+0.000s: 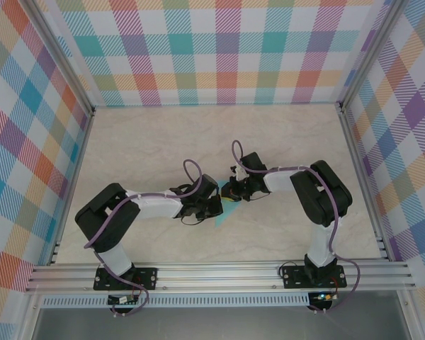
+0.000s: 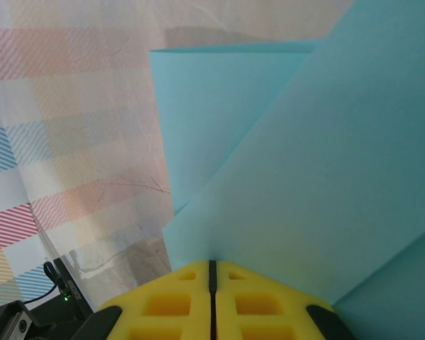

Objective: Fold a paper plane with a square sheet of paper (pick it up from the middle)

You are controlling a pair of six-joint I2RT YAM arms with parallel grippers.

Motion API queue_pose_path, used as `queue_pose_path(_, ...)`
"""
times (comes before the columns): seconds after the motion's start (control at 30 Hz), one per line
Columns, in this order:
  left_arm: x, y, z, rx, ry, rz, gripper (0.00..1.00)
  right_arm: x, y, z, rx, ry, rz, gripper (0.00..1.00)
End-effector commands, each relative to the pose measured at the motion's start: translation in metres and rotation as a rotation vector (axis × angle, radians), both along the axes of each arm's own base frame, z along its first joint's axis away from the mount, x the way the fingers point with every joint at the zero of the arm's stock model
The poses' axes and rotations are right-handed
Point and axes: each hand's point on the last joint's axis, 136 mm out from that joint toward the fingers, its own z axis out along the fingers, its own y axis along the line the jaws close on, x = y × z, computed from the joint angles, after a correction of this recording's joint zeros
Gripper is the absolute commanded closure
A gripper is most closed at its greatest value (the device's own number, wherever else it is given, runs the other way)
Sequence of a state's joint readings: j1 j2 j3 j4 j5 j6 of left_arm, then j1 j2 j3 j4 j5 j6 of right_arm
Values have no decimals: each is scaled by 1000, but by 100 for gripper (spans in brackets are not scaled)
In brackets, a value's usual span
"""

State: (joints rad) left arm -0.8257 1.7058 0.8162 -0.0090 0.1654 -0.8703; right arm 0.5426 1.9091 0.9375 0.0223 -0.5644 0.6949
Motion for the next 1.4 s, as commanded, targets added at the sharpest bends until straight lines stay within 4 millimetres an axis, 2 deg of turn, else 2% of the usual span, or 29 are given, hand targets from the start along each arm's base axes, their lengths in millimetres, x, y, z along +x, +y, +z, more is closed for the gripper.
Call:
queue_pose_path(0.0, -5, 21, -22, 99, 37, 15, 98, -4, -17, -21, -117, 11, -24, 92)
queue_pose_path(0.13, -15, 33, -33, 132, 55, 18, 100, -2, -15, 6, -87, -51, -4, 90)
queue_pose_path(0.27, -21, 37, -37, 129, 59, 12, 100, -4, -10, 19, -56, -67, 35, 90)
queue_pose_path(0.43, -21, 36, -36, 118, 57, 9, 100, -5, -4, 8, -52, -38, 50, 90)
queue_pose_path(0.57, -21, 35, -37, 116, 58, 4, 100, 0, -3, 3, -72, -41, 44, 91)
queue_pose_path(0.83, -26, 40, -41, 129, 68, 5, 100, 28, -23, -15, -162, -55, -36, 91)
queue_pose_path(1.1, -29, 43, -42, 135, 69, 5, 100, 57, -41, -16, -157, -55, -110, 91)
queue_pose_path(1.37, -29, 42, -42, 128, 68, 2, 100, 73, -53, -13, -152, -55, -141, 91)
